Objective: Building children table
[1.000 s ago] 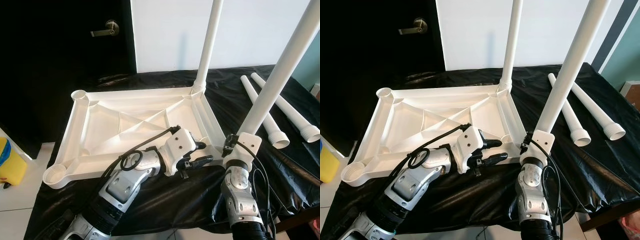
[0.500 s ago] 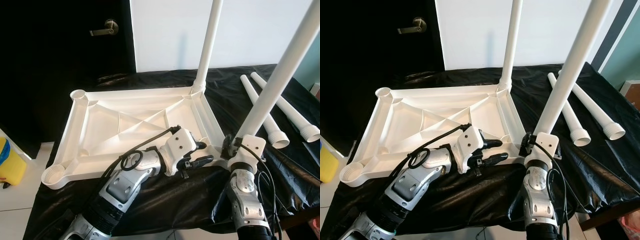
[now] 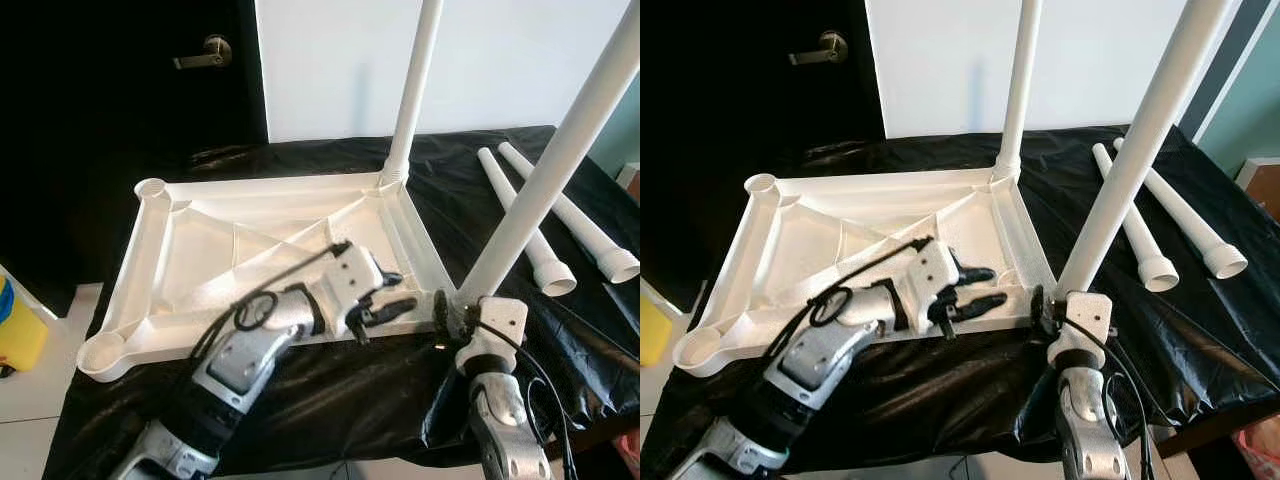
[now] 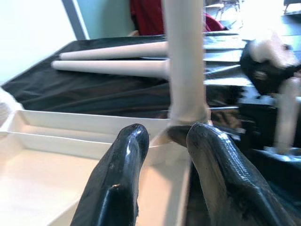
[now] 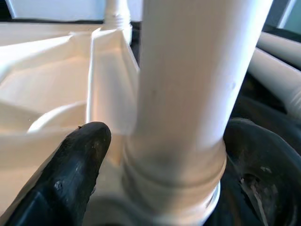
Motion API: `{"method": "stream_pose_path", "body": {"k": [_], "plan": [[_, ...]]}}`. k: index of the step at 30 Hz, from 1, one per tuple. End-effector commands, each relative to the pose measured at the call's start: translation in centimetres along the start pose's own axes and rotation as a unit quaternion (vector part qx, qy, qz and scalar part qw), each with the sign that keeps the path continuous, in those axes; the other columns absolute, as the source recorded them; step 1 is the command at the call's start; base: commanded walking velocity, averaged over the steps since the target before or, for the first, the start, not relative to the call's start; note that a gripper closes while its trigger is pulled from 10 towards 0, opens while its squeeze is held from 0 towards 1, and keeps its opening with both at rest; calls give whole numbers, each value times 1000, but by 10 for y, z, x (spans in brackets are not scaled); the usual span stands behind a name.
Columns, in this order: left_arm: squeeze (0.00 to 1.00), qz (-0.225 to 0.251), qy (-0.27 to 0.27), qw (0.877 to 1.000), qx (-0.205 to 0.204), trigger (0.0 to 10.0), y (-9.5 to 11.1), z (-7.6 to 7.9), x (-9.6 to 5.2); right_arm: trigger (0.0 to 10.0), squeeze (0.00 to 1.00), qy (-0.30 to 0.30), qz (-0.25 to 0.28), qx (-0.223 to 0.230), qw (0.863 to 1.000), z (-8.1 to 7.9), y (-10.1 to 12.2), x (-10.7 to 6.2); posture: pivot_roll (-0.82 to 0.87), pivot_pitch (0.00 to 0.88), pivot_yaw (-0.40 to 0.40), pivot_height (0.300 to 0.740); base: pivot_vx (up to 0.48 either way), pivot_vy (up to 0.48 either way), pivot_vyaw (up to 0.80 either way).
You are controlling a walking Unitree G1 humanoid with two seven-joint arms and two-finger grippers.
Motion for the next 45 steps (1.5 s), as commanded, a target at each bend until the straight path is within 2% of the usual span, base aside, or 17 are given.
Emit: {"method": "stream_pose_path", "body": {"k": [1, 3, 5, 12, 14, 16, 18, 20, 23, 26, 29, 32, 34, 38, 41, 45], "plan": [[0, -6, 8, 1000, 5, 10000, -3, -5, -2, 10000, 0, 2, 1, 5, 1000, 2, 0, -2, -60, 0, -12, 740, 0, 0, 0], [0, -10, 26, 1000, 9, 10000, -4, -15, -6, 10000, 0, -13, -9, 2, 1000, 12, -5, -4, -63, 0, -8, 740, 0, 0, 0], [0, -12, 34, 999, 11, 10000, -4, -20, -8, 10000, 0, -19, -11, 2, 1000, 16, -6, -4, -63, 0, -8, 740, 0, 0, 0], [0, -34, 87, 995, 24, 10000, -10, -47, -19, 10000, 0, -33, -18, 7, 999, 24, -9, -5, -62, 0, -2, 740, 0, 0, 0], [0, -34, 87, 995, 24, 10000, -10, -47, -19, 10000, 0, -33, -18, 7, 999, 24, -9, -5, -62, 0, -2, 740, 0, 0, 0], [0, -62, 115, 991, 37, 10000, -19, -61, -27, 10000, 0, -68, -11, -2, 998, 36, -6, -1, -60, 0, 1, 740, 0, 0, 0], [0, -62, 115, 991, 37, 10000, -19, -61, -27, 10000, 0, -68, -11, -2, 998, 36, -6, -1, -60, 0, 1, 740, 0, 0, 0], [0, -96, 133, 985, 58, 10000, -30, -71, -35, 10000, 0, -96, -10, -6, 995, 47, -5, 2, -57, 0, 2, 740, 0, 0, 0], [0, -116, 136, 981, 72, 10000, -37, -74, -41, 10000, 0, -98, -11, -6, 995, 50, -6, 3, -57, 0, 2, 740, 0, 0, 0], [0, -121, 131, 981, 77, 10000, -40, -73, -42, 10000, 0, -89, -9, -6, 996, 47, -5, 3, -55, 0, 1, 740, 0, 0, 0], [0, -137, 99, 983, 78, 10000, -48, -65, -50, 10000, 0, -40, -1, -1, 999, 29, -3, 1, -50, 0, 0, 740, 0, 0, 0], [0, -141, 92, 983, 74, 10000, -50, -63, -52, 10000, 0, -28, 3, -3, 1000, 24, -2, 1, -49, 0, -1, 740, 0, 0, 0], [0, -146, 66, 985, 63, 10000, -54, -55, -54, 10000, 0, -17, 5, -3, 1000, 18, -1, 1, -48, 0, -1, 740, 0, 0, 0], [0, -143, 47, 987, 51, 10000, -55, -48, -54, 10000, 0, -15, 6, -3, 1000, 17, -1, 2, -43, 0, -5, 740, 0, 0, 0], [0, -145, 17, 989, 37, 10000, -58, -36, -54, 10000, 0, -16, 9, -3, 1000, 18, 1, 4, -40, 0, -7, 740, 0, 0, 0], [0, -160, 8, 986, 39, 10000, -66, -30, -54, 10000, 0, -16, 11, -3, 1000, 18, 2, 6, -38, 0, -7, 740, 0, 0, 0]]}}
Point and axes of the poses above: a point about 5 cm out from each wrist's last joint towards the gripper, its own x axis pointing out of the wrist towards the gripper, its own y axis along the axis of the wrist's last joint, z = x × y, the point moved 4 cm from there along x, pointing out of the wrist towards the gripper, and after that the axes turned 5 degrees about -x, right-handed, at the moved point
